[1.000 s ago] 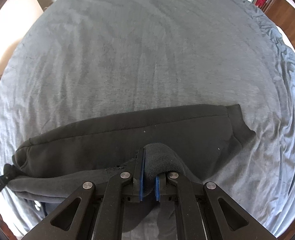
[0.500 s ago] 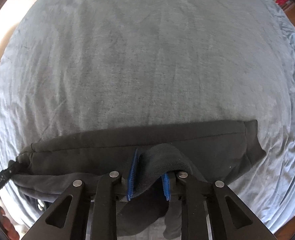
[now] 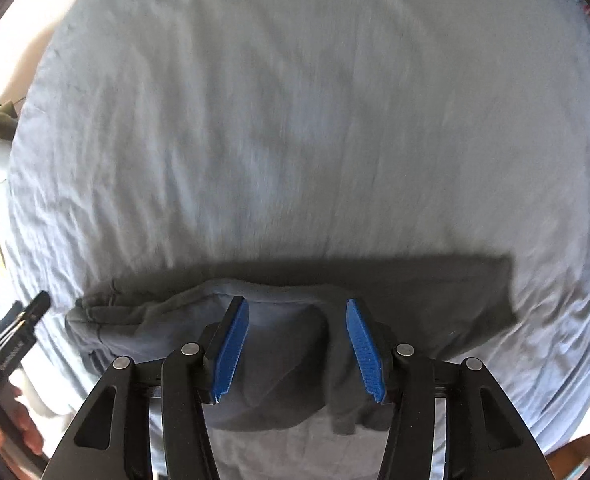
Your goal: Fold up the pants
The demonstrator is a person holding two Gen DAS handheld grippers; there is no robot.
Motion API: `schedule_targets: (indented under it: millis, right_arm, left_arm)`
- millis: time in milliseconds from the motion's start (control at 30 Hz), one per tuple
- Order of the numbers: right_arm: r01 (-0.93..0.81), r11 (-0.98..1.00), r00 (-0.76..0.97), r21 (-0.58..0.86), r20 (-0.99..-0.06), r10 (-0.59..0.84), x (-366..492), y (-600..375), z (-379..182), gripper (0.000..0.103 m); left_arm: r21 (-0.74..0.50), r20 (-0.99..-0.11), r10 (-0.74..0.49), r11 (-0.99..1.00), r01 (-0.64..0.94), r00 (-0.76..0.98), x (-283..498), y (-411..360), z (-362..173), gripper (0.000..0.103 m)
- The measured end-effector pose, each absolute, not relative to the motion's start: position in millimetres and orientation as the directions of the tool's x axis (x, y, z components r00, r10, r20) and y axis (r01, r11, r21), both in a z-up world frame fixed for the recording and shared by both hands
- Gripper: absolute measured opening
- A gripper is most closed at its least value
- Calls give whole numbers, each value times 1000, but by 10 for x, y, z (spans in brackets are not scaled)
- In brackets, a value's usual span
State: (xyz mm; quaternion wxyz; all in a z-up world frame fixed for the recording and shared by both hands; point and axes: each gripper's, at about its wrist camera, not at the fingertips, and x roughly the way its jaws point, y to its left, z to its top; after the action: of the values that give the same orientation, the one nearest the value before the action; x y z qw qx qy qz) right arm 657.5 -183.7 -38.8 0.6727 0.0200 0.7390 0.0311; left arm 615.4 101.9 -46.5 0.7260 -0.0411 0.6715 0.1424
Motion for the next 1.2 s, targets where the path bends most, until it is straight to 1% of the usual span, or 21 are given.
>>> schedule_targets:
  millis: [67, 133, 233, 300, 333, 367, 400, 467, 500, 533, 600, 700, 733, 800, 900, 1067, 1200]
  right_arm:
    - [-73, 994, -66, 76, -995, 71, 6589, -1784, -253, 55]
    - [-145, 986, -35, 78, -997, 74, 6583, -1721, -177, 55]
    - [-270, 959, 19, 83, -996, 91, 6511, -1586, -119, 55]
    - [-344, 935, 22, 93, -994, 107, 6466, -1546, -138, 55]
    - [-388, 917, 6, 93, -995, 103, 6443, -1503, -189, 55]
    - [-430, 899, -10, 79, -996, 83, 6437, -1496, -233, 55]
    - [-477, 877, -20, 58, -998, 55, 6412, -1462, -280, 55]
    - [-568, 823, -34, 16, -999, -5, 6390, -1391, -401, 55]
    - [-597, 802, -38, -4, -999, -34, 6389, -1371, -469, 55]
    - [-619, 785, -33, -22, -998, -54, 6401, -1369, -521, 55]
    - [-646, 763, -34, -23, -998, -60, 6434, -1393, -576, 55]
    - [-673, 740, -37, 9, -999, -22, 6478, -1422, -621, 55]
    - [-683, 731, -31, 13, -999, -12, 6488, -1423, -637, 55]
    - [-700, 713, -25, 25, -1000, 11, 6497, -1432, -664, 55]
    - [-716, 695, -33, 61, -998, 54, 6492, -1454, -754, 54]
    - [-725, 683, -35, 91, -995, 95, 6406, -1503, -933, 54]
    - [-705, 703, -27, 96, -994, 108, 6393, -1638, -1069, 54]
  left_arm:
    - [138, -980, 161, 972, -188, 114, 6087, 977, -385, 80]
    - [136, -972, 154, 984, -113, 175, 5987, 859, -295, 80]
    - [131, -964, 114, 990, 56, 240, 5832, 634, -300, 79]
    - [87, -970, 48, 984, 155, 237, 5774, 568, -373, 79]
    - [69, -975, 20, 974, 214, 222, 5766, 519, -447, 77]
    - [61, -979, 5, 963, 264, 206, 5766, 485, -548, 75]
    - [55, -982, -4, 950, 307, 190, 5782, 455, -614, 69]
    - [49, -987, -17, 916, 398, 160, 5825, 393, -757, 66]
    - [53, -988, -15, 903, 427, 153, 5858, 385, -797, 62]
    - [55, -988, -16, 890, 453, 151, 5860, 384, -813, 61]
    - [17, -990, -58, 859, 511, 130, 5914, 369, -825, 61]
    - [-42, -987, -121, 823, 566, 104, 5948, 362, -875, 59]
    - [-47, -986, -130, 811, 583, 102, 5951, 346, -879, 55]
    - [-63, -985, -150, 779, 624, 89, 5927, 240, -855, 53]
    - [-98, -984, -173, 737, 669, 46, 5915, 137, -930, 47]
    - [-153, -979, -202, 703, 695, -11, 5941, 12, -1071, 45]
    - [-194, -976, -206, 689, 699, -68, 5962, -42, -1232, 38]
